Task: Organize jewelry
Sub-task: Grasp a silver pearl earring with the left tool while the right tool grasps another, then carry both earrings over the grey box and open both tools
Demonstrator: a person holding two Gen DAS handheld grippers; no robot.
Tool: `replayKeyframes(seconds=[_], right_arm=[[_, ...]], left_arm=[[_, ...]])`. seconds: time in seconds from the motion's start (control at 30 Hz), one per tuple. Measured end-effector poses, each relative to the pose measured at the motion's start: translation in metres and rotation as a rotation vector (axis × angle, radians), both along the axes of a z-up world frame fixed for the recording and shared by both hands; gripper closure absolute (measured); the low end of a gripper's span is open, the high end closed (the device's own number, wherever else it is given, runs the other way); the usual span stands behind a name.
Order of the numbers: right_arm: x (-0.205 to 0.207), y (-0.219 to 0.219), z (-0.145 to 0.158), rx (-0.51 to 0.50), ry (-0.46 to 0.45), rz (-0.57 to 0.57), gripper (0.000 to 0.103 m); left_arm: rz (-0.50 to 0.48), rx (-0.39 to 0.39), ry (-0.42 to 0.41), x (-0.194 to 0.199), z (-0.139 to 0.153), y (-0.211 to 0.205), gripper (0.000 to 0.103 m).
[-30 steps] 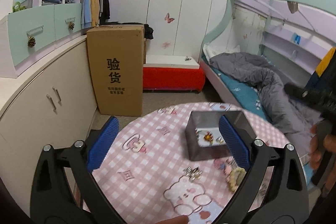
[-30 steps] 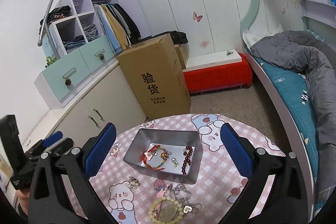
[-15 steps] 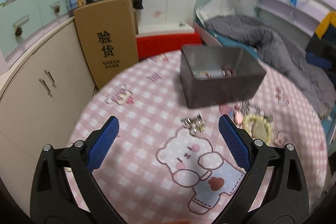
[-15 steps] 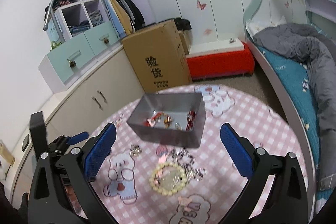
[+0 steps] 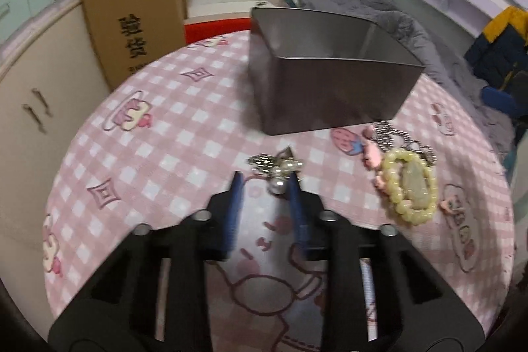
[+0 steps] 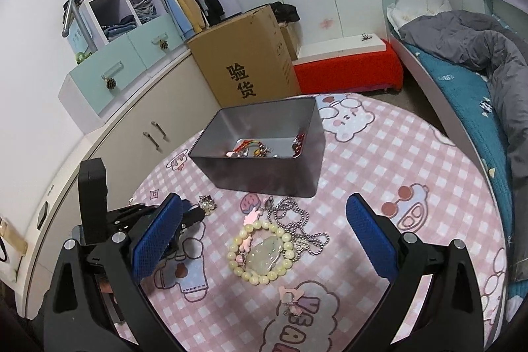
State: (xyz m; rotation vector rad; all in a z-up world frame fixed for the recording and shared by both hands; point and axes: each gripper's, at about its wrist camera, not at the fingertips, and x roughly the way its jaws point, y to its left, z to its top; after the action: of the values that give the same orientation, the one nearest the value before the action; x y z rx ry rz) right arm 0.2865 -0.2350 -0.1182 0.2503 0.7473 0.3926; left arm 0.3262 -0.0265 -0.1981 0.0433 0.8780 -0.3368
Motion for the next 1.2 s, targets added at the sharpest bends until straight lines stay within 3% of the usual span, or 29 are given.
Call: replayKeyframes(seconds=[0.07,0.4,0.7,0.77,0.83,1.0,1.1,1.2], right_arm=[[0.001,0.004,-0.002,-0.002,0.006,0.012,0.007],[-0.002,0.027,-0.009,-0.030,0.031,0.086,0.007],[0.017,0.095,-0.031,-0.102,0.038,0.258,0.010],[0.027,0.110,-0.040,-0.135,0.047,0.289,0.020],[0.038,0.120,-0.049,-0.167,0.068,0.303,0.042],[0.049,0.137,-0.068,-0.259,0.060,0.314,0.057],[0.044,0.141,-0.069,-0.322,0.039,0.327,0.092],[0.039,0.134,-0.069,-0.314,0.040,0.335,0.095]], left_arm=[[-0.021,-0.035,0.012,0.001,-0.001,0.002,0.092],[-0.021,-0.081,-0.015,-0.016,0.014,0.022,0.092],[0.050,-0.089,-0.053,-0.035,0.032,0.057,0.092],[0.077,-0.093,-0.049,-0.036,0.030,0.065,0.092],[0.092,-0.094,-0.047,-0.038,0.029,0.070,0.092],[0.107,-0.096,-0.047,-0.041,0.029,0.078,0.092],[0.111,-0.103,-0.046,-0.041,0.029,0.078,0.092],[0.106,-0.110,-0.049,-0.041,0.031,0.076,0.092]])
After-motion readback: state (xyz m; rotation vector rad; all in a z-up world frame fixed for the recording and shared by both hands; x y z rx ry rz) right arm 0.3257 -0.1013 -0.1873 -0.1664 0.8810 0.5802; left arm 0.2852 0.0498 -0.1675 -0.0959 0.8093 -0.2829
